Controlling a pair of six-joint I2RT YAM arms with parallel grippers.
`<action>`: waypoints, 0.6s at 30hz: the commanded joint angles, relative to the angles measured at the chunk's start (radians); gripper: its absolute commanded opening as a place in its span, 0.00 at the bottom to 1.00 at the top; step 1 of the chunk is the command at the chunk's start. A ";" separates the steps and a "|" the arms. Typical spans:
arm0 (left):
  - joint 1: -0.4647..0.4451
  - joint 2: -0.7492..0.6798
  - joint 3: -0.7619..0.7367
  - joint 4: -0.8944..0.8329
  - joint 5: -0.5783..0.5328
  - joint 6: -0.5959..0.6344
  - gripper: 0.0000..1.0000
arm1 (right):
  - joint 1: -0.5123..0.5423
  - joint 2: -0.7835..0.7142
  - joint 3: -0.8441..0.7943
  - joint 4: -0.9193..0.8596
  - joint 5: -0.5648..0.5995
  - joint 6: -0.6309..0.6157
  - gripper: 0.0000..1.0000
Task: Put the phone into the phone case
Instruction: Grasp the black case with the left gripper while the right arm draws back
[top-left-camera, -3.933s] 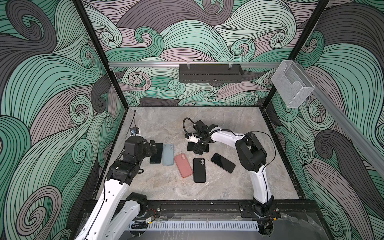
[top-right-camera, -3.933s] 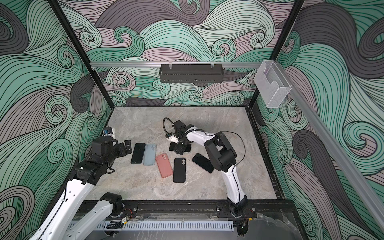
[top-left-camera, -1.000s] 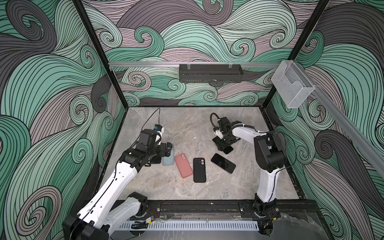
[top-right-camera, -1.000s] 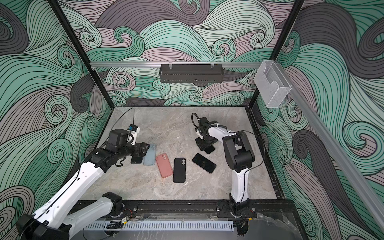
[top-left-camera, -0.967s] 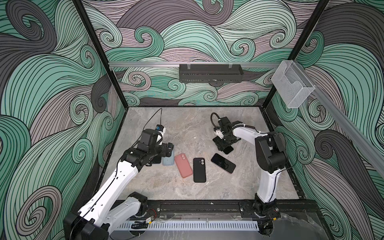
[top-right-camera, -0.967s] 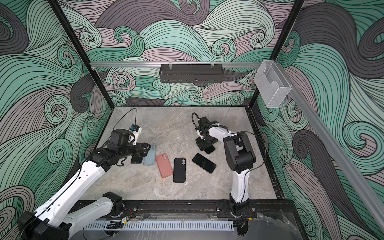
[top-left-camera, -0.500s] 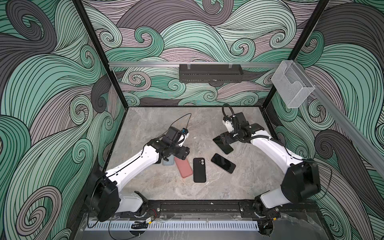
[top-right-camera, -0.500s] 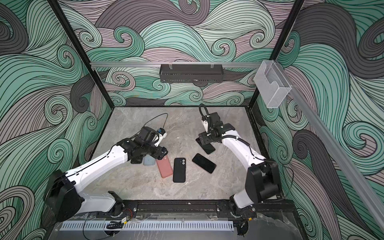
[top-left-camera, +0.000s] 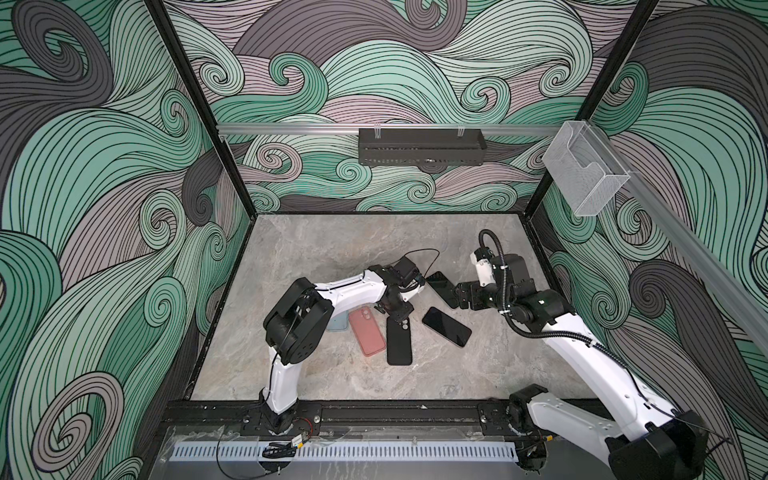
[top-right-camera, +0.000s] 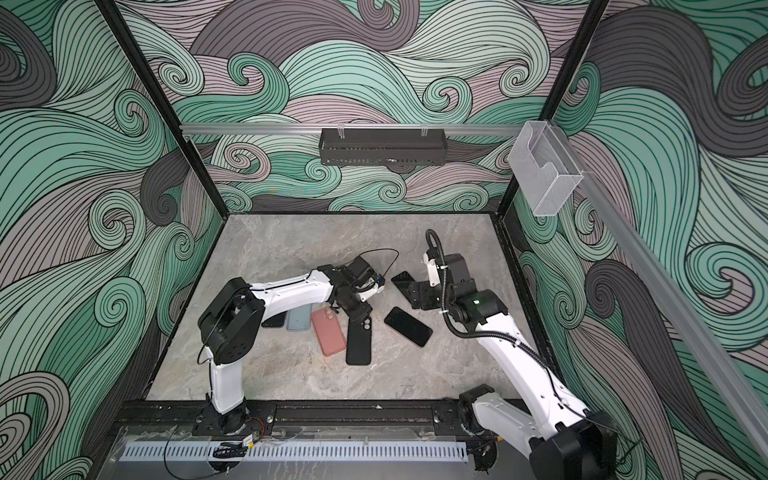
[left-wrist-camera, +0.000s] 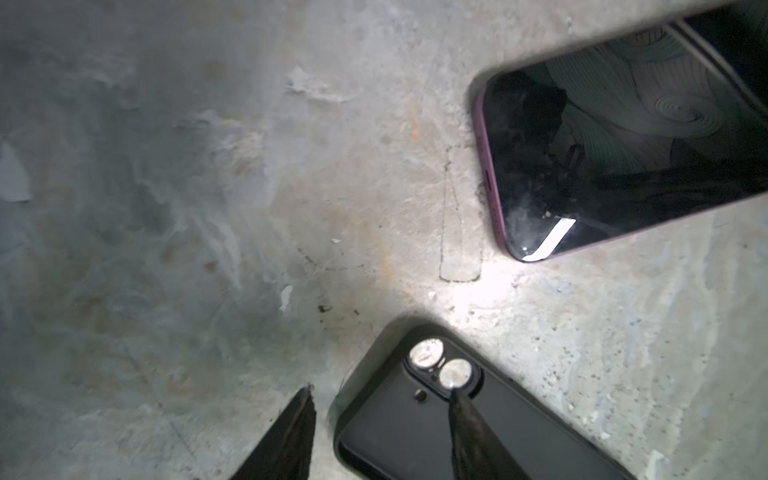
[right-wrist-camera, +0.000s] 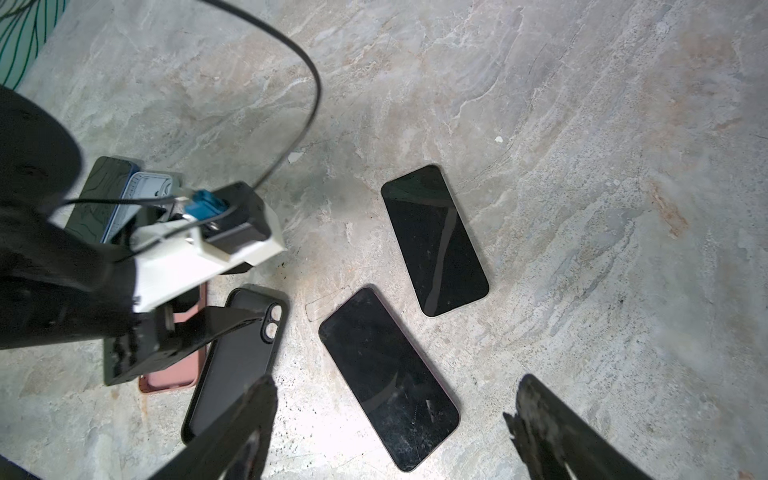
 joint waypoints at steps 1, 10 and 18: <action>-0.007 0.013 0.041 -0.058 -0.004 0.057 0.52 | 0.003 -0.042 -0.005 -0.034 -0.004 0.033 0.89; -0.006 0.068 0.039 -0.066 -0.056 0.041 0.46 | 0.003 -0.084 -0.014 -0.036 0.006 0.042 0.90; -0.007 0.085 0.043 -0.067 -0.079 0.055 0.37 | 0.002 -0.097 -0.022 -0.032 0.012 0.038 0.90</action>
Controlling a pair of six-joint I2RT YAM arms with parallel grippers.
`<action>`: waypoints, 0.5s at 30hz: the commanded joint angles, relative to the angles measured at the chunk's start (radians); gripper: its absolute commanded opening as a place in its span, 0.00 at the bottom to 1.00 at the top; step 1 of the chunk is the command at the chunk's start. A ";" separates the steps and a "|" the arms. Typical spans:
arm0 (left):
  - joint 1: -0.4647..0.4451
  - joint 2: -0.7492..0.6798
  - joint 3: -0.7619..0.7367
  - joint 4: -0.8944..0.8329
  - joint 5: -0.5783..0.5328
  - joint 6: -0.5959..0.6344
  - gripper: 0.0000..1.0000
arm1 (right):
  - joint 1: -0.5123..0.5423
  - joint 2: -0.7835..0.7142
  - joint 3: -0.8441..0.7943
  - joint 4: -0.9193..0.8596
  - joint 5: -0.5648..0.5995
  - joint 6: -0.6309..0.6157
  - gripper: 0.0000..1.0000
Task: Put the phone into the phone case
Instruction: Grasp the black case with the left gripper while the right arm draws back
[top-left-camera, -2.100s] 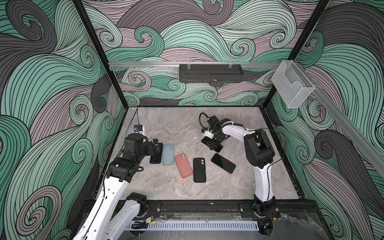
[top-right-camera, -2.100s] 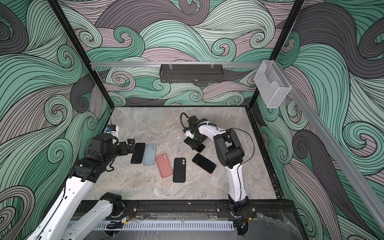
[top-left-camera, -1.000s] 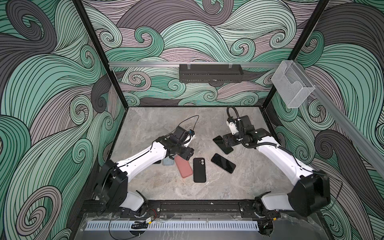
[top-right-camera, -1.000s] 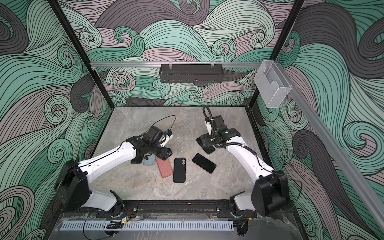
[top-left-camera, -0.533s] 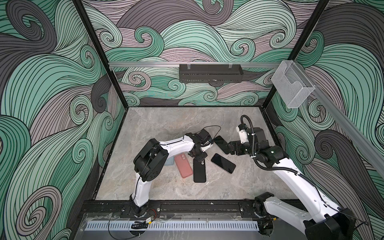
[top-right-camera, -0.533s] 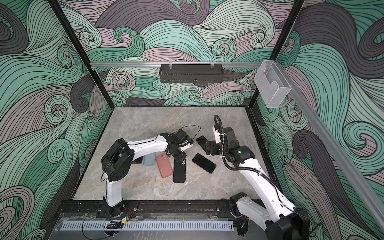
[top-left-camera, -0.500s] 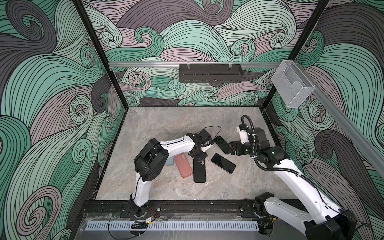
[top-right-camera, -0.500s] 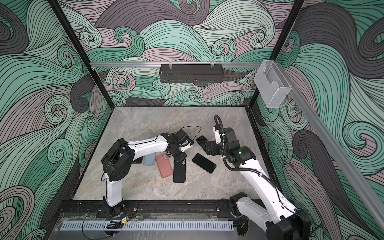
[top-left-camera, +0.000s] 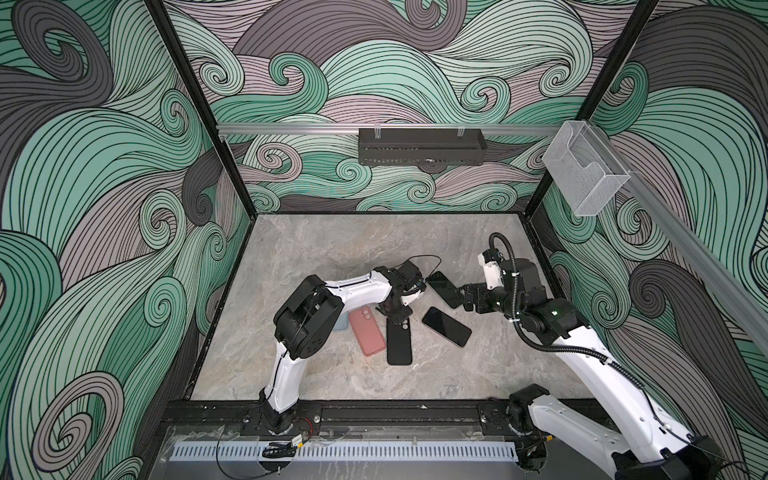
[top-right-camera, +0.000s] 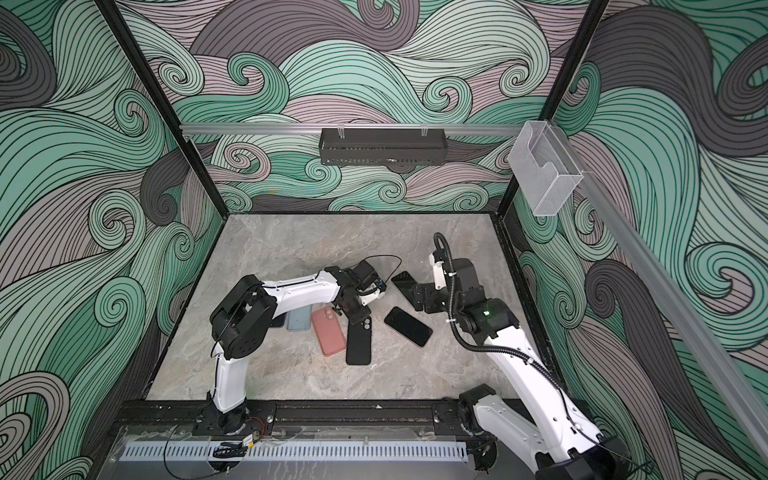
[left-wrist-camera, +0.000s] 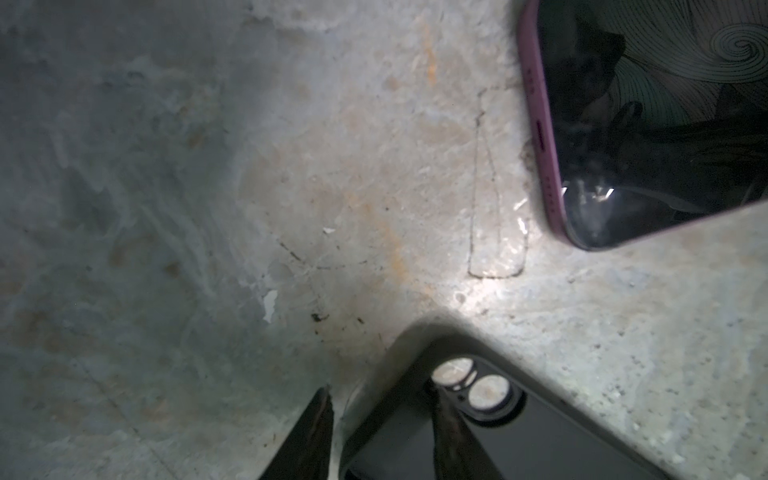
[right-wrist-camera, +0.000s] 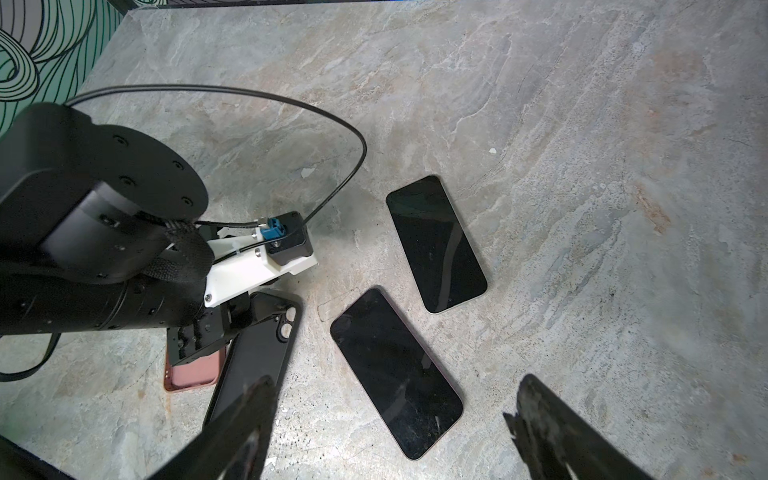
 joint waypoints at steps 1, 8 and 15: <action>-0.001 0.031 0.022 -0.034 -0.023 0.014 0.34 | 0.003 -0.017 -0.014 -0.010 0.013 0.014 0.90; -0.001 0.042 0.016 -0.031 -0.050 -0.019 0.18 | 0.002 -0.025 -0.020 -0.010 0.035 0.003 0.90; 0.007 0.043 0.024 -0.018 -0.172 -0.109 0.00 | 0.003 -0.009 -0.030 -0.013 0.034 -0.001 0.91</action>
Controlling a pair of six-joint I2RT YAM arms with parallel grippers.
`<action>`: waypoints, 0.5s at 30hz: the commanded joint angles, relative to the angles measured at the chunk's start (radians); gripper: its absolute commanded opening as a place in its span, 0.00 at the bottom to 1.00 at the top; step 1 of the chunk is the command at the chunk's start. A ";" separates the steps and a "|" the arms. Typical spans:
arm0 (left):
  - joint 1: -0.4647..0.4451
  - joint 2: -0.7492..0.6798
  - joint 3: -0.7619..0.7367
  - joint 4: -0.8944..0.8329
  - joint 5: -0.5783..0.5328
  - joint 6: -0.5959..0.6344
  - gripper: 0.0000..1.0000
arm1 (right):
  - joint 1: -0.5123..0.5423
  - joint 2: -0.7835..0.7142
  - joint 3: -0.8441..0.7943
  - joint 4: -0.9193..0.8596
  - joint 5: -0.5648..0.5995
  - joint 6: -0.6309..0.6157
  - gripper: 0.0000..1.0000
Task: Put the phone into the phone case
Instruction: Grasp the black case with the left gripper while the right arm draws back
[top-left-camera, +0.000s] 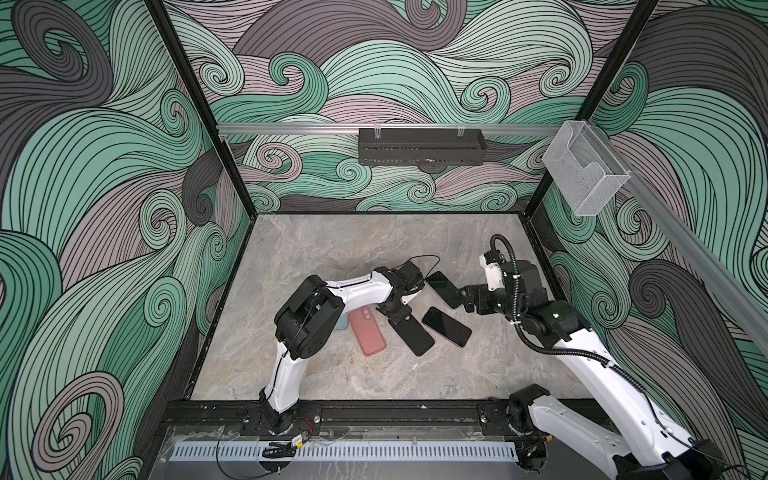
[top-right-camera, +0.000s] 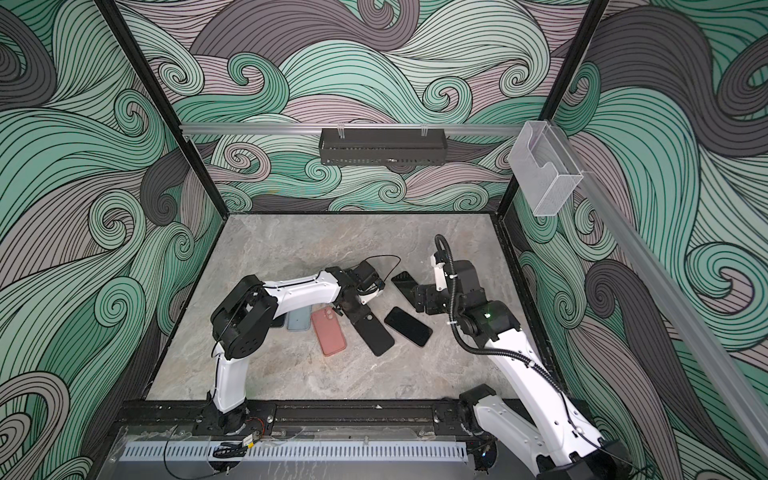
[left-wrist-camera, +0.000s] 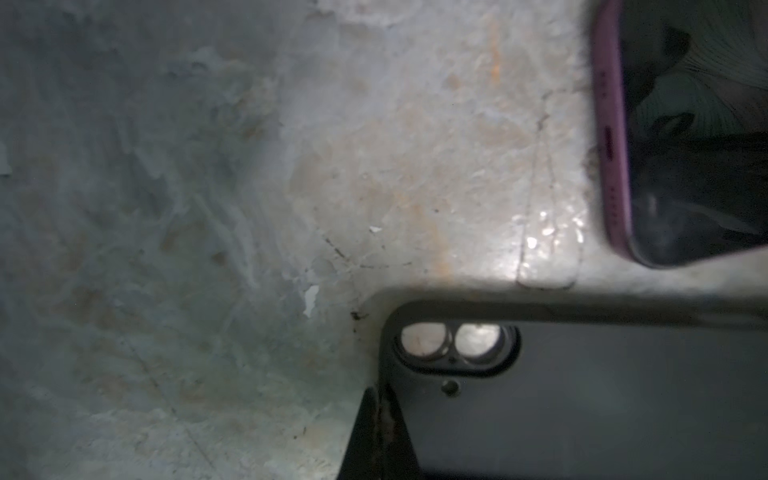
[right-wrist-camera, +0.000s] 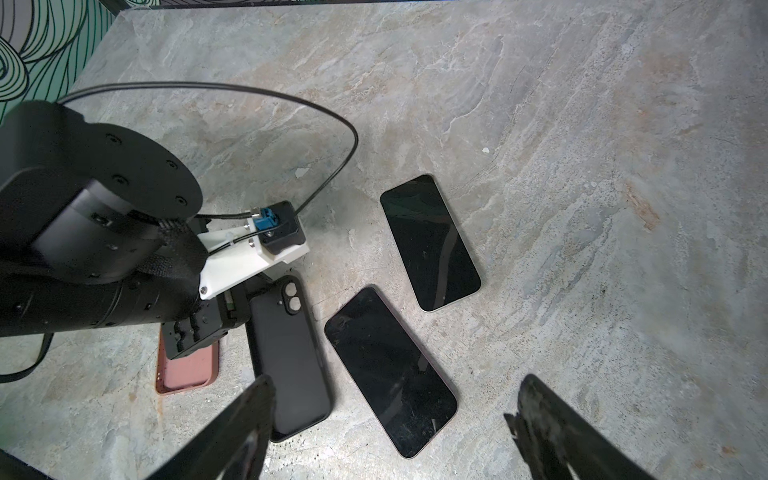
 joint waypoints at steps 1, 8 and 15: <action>0.009 0.040 0.024 -0.023 -0.090 -0.060 0.00 | 0.003 0.002 -0.014 -0.011 0.016 -0.001 0.91; 0.037 0.027 0.040 -0.056 -0.119 -0.098 0.00 | 0.004 0.007 -0.017 -0.013 0.015 -0.011 0.90; 0.093 -0.025 0.077 -0.143 -0.095 -0.138 0.00 | 0.003 0.018 -0.018 -0.012 0.013 -0.018 0.90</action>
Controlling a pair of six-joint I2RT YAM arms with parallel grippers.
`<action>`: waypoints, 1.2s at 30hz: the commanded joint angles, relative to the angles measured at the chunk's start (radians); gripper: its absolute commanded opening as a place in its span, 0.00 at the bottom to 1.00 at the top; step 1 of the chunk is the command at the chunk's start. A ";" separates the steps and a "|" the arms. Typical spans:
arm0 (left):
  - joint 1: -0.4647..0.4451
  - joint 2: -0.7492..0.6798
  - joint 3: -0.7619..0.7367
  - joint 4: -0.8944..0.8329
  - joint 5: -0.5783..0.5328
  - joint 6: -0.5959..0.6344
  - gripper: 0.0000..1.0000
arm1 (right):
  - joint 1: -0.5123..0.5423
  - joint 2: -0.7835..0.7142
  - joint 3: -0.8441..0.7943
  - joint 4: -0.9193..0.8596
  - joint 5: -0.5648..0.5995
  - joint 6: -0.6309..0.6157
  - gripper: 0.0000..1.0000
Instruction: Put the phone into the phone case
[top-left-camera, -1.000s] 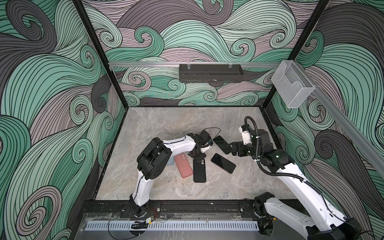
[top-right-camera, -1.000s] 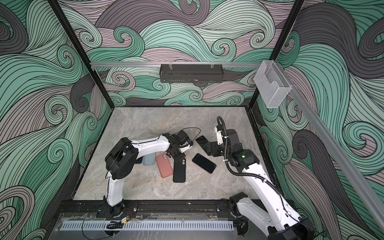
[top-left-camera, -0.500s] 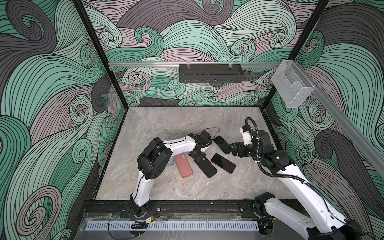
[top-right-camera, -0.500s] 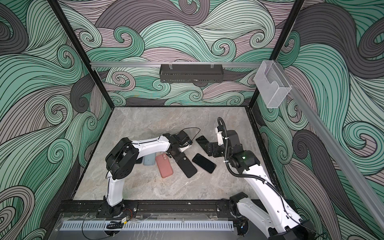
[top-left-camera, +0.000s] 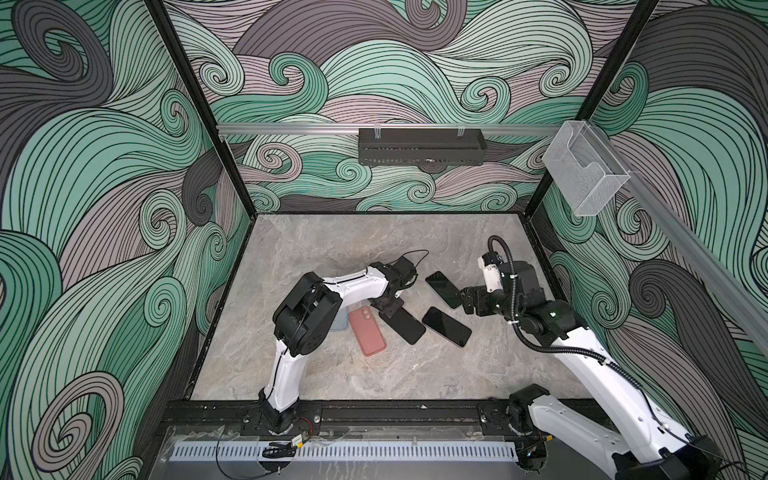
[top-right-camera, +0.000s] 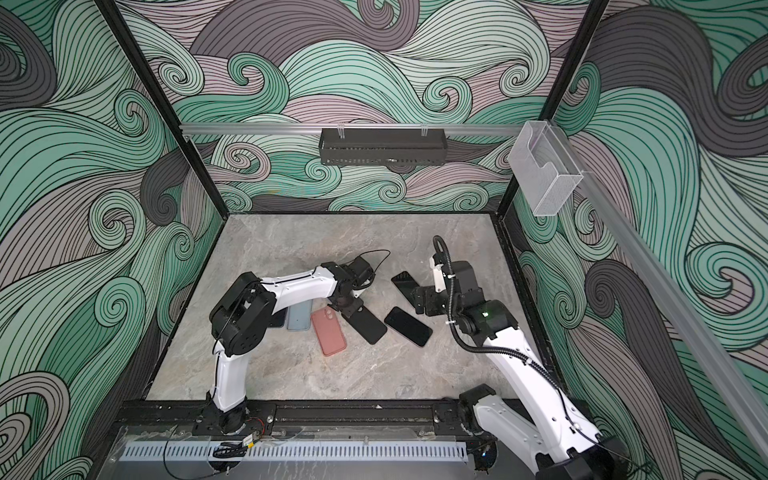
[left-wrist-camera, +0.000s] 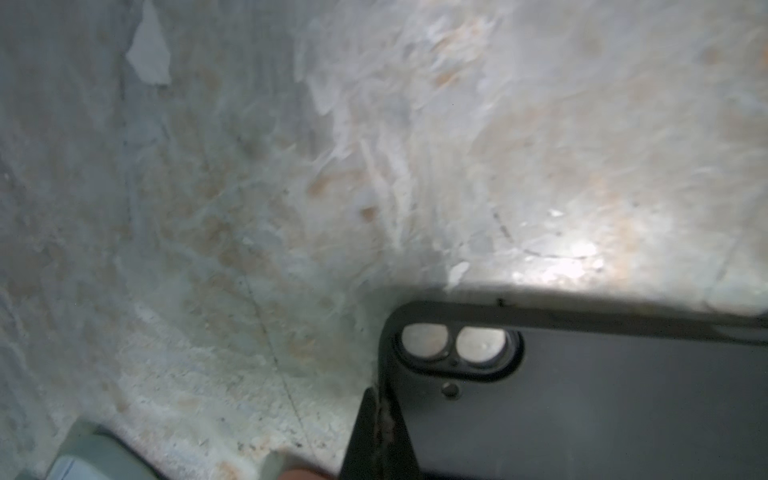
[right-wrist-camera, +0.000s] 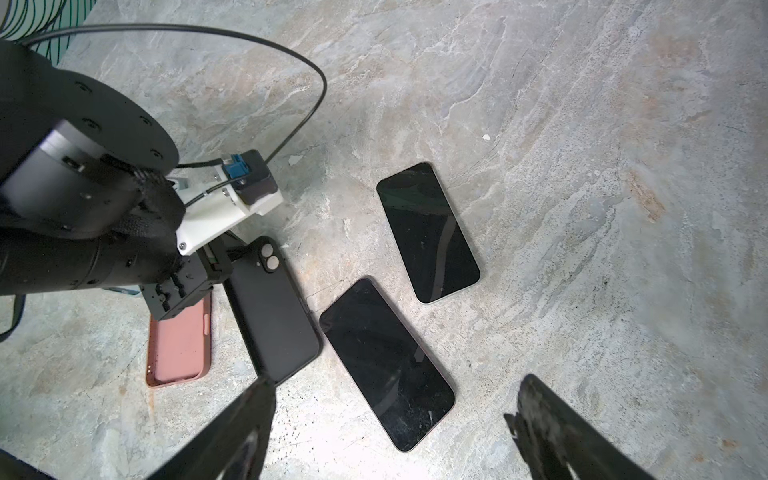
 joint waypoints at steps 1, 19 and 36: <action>0.042 -0.032 0.069 -0.096 0.006 -0.054 0.00 | 0.003 0.008 -0.009 -0.006 0.014 -0.011 0.90; 0.165 0.035 0.186 -0.180 0.042 -0.365 0.00 | 0.004 0.168 0.043 -0.005 -0.021 -0.120 0.92; 0.201 0.086 0.173 -0.171 0.138 -0.490 0.08 | -0.001 0.322 0.099 -0.019 0.061 -0.187 0.92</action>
